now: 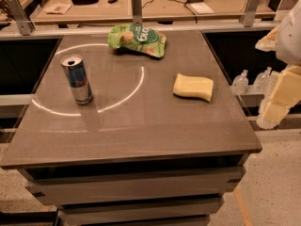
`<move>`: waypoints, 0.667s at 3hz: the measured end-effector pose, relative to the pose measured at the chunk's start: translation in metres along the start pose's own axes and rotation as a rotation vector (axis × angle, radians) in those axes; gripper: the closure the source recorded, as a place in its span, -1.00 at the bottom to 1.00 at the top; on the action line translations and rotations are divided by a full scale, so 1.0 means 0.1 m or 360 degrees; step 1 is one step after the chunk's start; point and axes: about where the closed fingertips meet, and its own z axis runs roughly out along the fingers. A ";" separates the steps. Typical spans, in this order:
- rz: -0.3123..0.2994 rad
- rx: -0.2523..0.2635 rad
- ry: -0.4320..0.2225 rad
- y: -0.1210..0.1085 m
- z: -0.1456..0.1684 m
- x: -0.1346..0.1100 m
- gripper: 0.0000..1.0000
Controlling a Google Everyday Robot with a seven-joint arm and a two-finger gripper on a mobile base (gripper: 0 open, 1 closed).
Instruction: Move redbull can near sponge
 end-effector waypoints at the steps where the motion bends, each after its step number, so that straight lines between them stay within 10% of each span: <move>1: 0.0000 0.0000 0.0000 0.00 0.00 0.00 -1.00; 2: -0.0005 0.0006 -0.0026 -0.05 -0.04 -0.01 -1.00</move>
Offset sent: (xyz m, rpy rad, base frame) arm 0.0089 -0.0038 0.0066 0.0309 0.0058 0.0155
